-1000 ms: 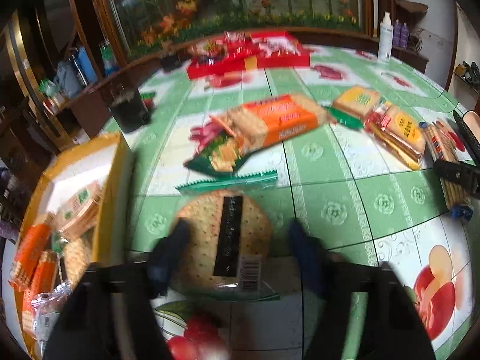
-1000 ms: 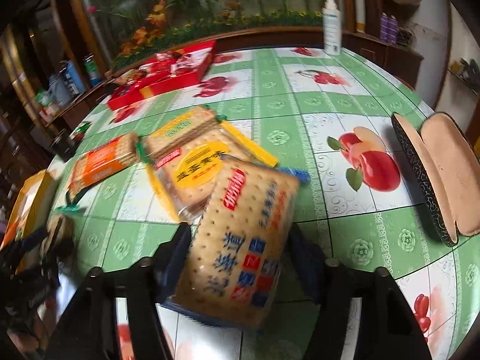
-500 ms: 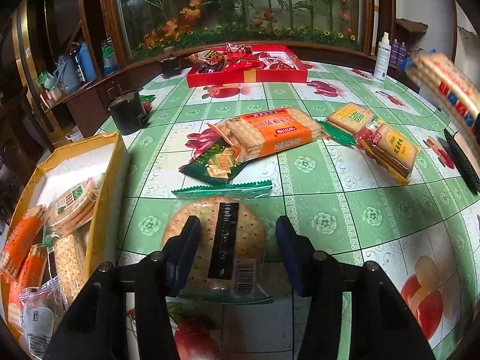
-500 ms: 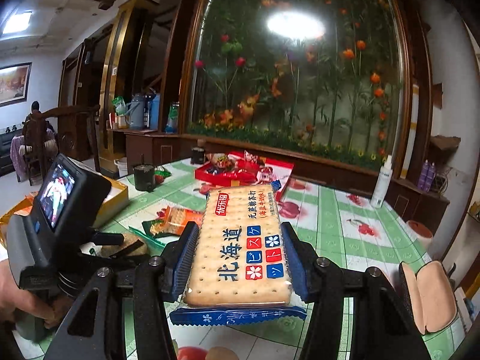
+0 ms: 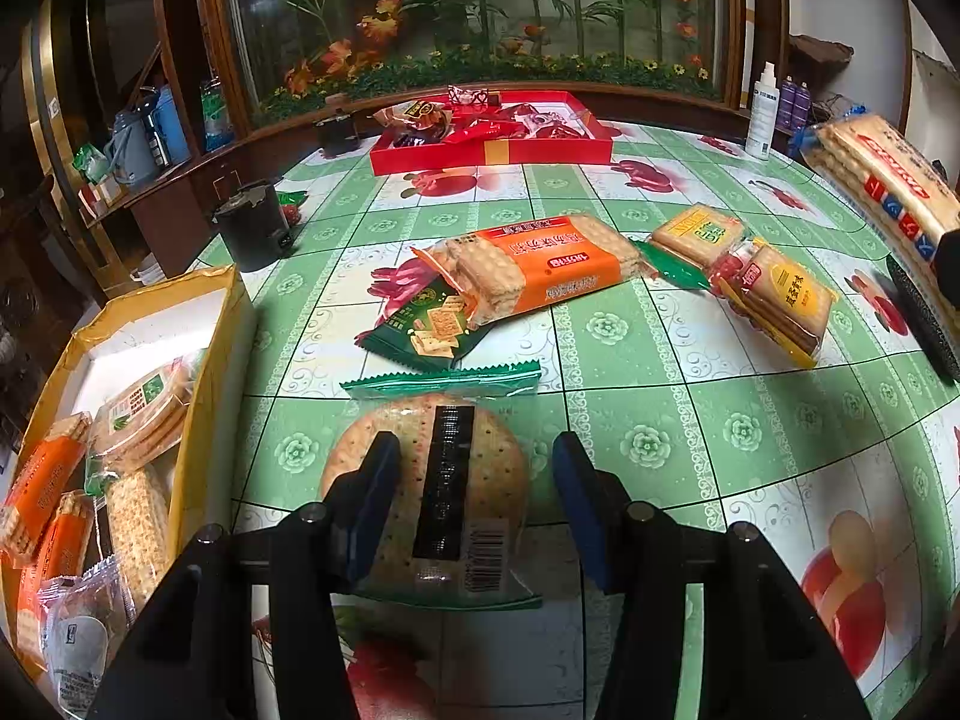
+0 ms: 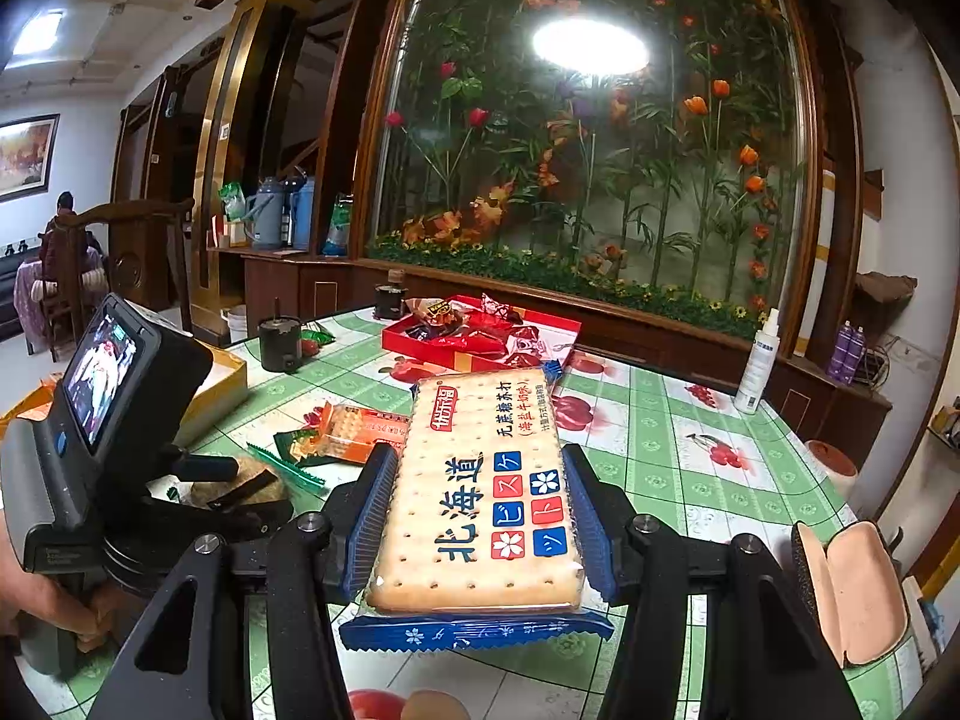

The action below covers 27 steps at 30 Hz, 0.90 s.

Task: Organize snacks
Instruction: 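Lift the round biscuit pack with left tool while right holds the Hokkaido pack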

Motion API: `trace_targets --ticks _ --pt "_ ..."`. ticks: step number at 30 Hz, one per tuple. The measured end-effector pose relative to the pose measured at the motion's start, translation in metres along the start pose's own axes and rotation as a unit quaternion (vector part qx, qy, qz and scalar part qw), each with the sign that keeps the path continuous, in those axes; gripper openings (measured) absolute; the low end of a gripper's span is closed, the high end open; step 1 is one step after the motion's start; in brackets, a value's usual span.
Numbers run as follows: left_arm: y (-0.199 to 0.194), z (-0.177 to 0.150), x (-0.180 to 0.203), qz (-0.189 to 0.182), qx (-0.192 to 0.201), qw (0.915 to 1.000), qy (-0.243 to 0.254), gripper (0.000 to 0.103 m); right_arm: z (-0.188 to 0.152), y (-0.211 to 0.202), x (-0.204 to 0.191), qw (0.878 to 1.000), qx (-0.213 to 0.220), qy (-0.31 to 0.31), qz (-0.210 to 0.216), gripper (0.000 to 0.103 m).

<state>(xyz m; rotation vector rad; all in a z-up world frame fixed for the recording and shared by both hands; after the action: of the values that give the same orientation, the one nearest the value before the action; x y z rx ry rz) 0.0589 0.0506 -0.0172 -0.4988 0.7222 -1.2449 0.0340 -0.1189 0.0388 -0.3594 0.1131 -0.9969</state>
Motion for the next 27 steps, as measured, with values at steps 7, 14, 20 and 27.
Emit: trace_targets --ticks 7,14,20,27 --pt "-0.002 0.001 -0.003 0.008 -0.002 1.0000 0.002 0.052 -0.004 0.005 -0.001 1.000 -0.011 -0.001 0.005 0.059" --pt "0.000 0.004 -0.016 0.024 -0.018 0.9995 -0.008 0.071 -0.006 0.005 -0.003 1.000 -0.016 -0.004 0.009 0.059" --pt "0.010 0.001 -0.013 0.022 -0.039 0.9990 0.003 0.075 -0.006 0.005 -0.004 1.000 -0.017 -0.004 0.010 0.059" --pt "0.017 -0.003 -0.010 0.034 -0.039 0.9986 0.012 0.078 -0.006 0.004 -0.005 1.000 -0.017 -0.005 0.012 0.059"
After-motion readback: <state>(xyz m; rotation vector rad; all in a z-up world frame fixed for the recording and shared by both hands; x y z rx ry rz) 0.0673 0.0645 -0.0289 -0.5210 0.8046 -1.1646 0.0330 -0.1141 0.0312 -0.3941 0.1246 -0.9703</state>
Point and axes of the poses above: each gripper's, at about its wrist camera, not at the fingertips, and y roughly the way its jaws point, x to its right, z to its top, the point moved 4 cm from there along y, roughly the way its jaws point, and after that the axes turned 11 degrees about z, right-handed, at the moved point
